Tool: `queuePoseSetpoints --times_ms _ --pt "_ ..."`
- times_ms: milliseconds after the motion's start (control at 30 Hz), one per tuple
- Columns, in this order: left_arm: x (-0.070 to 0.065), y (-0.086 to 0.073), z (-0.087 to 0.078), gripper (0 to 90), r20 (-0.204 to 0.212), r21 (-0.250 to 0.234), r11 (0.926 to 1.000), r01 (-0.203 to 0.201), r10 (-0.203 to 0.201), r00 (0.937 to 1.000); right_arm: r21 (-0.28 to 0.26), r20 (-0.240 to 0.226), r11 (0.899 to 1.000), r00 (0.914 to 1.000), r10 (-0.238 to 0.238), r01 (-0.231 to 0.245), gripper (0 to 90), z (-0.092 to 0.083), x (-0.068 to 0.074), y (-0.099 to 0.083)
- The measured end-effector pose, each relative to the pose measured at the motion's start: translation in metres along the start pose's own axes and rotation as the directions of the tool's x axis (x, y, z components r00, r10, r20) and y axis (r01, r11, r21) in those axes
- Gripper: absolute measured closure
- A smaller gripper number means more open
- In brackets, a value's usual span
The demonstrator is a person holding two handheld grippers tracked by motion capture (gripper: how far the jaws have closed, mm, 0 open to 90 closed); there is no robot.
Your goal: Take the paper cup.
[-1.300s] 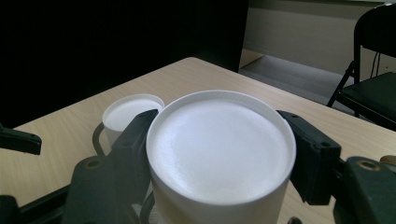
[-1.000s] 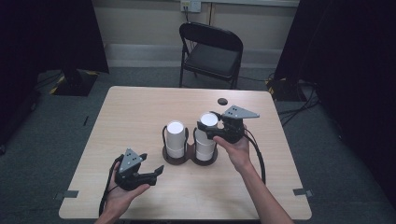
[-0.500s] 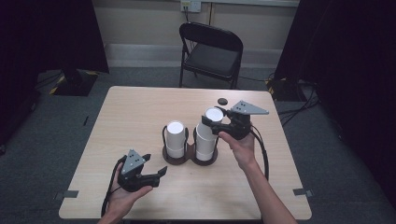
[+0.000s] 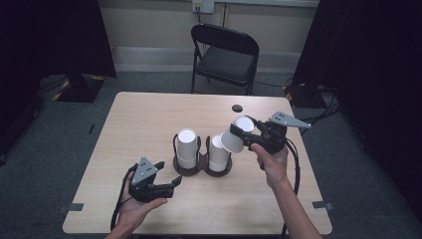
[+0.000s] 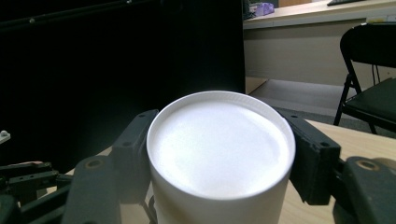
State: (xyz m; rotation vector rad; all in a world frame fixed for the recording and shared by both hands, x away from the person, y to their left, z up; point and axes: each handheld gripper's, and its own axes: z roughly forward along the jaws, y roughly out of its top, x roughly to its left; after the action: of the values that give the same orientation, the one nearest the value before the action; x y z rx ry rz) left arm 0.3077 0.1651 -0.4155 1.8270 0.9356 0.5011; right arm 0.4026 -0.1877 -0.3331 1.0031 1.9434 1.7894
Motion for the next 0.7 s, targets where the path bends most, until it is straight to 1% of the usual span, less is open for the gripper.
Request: queuePoseSetpoints --times_ms 33,67,100,133,167,200,233,267,333,400,433,467,500,567,600,633,667,700 --pt "0.0 0.0 0.0 24.0 0.0 0.0 1.0 0.0 0.0 1.0 0.0 0.0 1.0 1.0 0.0 0.0 33.4 0.0 0.0 0.0" --pt "0.0 0.002 0.001 24.7 0.001 -0.002 1.0 -0.01 0.01 1.0 -0.003 0.003 1.0 0.9998 0.02 -0.02 33.5 -0.005 -0.002 -0.002" --pt "0.0 0.002 0.001 25.1 0.001 -0.002 1.0 -0.01 0.01 1.0 -0.003 0.003 1.0 0.9998 0.02 -0.02 33.5 -0.005 -0.002 -0.002" --pt "-0.001 0.003 0.001 26.1 0.004 -0.003 1.0 -0.003 0.003 1.0 -0.009 0.003 0.999 0.9989 0.047 -0.047 33.5 -0.009 -0.004 -0.004" --pt "-0.001 0.005 0.002 26.1 0.001 -0.003 0.9999 -0.013 0.013 0.9999 -0.009 0.003 0.999 0.9989 0.047 -0.047 33.5 -0.009 -0.004 -0.004" --pt "-0.003 0.009 0.005 28.3 -0.001 -0.003 0.9994 -0.034 0.034 0.9994 -0.013 0.003 0.997 0.9973 0.073 -0.073 33.5 -0.013 -0.006 -0.006" --pt "-0.004 0.011 0.006 28.3 0.001 -0.003 0.9992 -0.039 0.039 0.9992 -0.014 0.004 0.996 0.9965 0.083 -0.083 33.5 -0.015 -0.006 -0.008" --pt "-0.004 0.011 0.006 28.4 0.001 -0.003 0.9992 -0.039 0.039 0.9992 -0.014 0.004 0.996 0.9965 0.083 -0.083 33.5 -0.015 -0.006 -0.008" --pt "-0.006 0.016 0.009 29.0 0.003 -0.01 0.9988 -0.048 0.048 0.9988 -0.008 0.005 0.994 0.9942 0.107 -0.107 33.5 -0.018 -0.006 -0.01" --pt "-0.008 0.022 0.012 30.3 0.017 -0.018 0.9987 -0.047 0.047 0.9988 -0.005 0.003 0.992 0.992 0.127 -0.127 33.5 -0.021 -0.006 -0.013" --pt "-0.011 0.027 0.015 32.2 0.034 -0.028 0.9987 -0.043 0.044 0.9985 -0.011 -0.012 0.99 0.9895 0.144 -0.144 33.5 -0.023 -0.005 -0.016" --pt "-0.011 0.027 0.015 32.3 0.034 -0.028 0.9987 -0.043 0.044 0.9985 -0.011 -0.012 0.99 0.9895 0.144 -0.144 33.5 -0.023 -0.005 -0.016" --pt "-0.013 0.029 0.017 32.3 0.036 -0.033 0.9984 -0.046 0.048 0.9982 -0.008 -0.021 0.988 0.9879 0.154 -0.154 33.5 -0.024 -0.004 -0.018" --pt "-0.02 0.03 0.023 34.2 0.049 -0.04 0.9975 -0.058 0.06 0.997 0.008 -0.025 0.986 0.9856 0.167 -0.167 33.5 -0.026 0.0 -0.024" --pt "-0.02 0.03 0.023 34.8 0.049 -0.04 0.9975 -0.058 0.06 0.997 0.008 -0.025 0.986 0.9856 0.167 -0.167 33.5 -0.026 0.0 -0.024" --pt "-0.022 0.03 0.025 34.8 0.055 -0.048 0.9971 -0.059 0.062 0.9966 0.013 -0.03 0.984 0.9838 0.177 -0.177 33.5 -0.026 0.001 -0.027" --pt "-0.023 0.029 0.026 35.2 0.059 -0.052 0.9969 -0.059 0.062 0.9963 0.026 -0.035 0.979 0.9788 0.202 -0.201 33.6 -0.026 0.001 -0.031" --pt "-0.025 0.029 0.027 35.2 0.064 -0.053 0.997 -0.056 0.06 0.9962 0.026 -0.035 0.979 0.9788 0.202 -0.201 33.6 -0.026 0.001 -0.031"
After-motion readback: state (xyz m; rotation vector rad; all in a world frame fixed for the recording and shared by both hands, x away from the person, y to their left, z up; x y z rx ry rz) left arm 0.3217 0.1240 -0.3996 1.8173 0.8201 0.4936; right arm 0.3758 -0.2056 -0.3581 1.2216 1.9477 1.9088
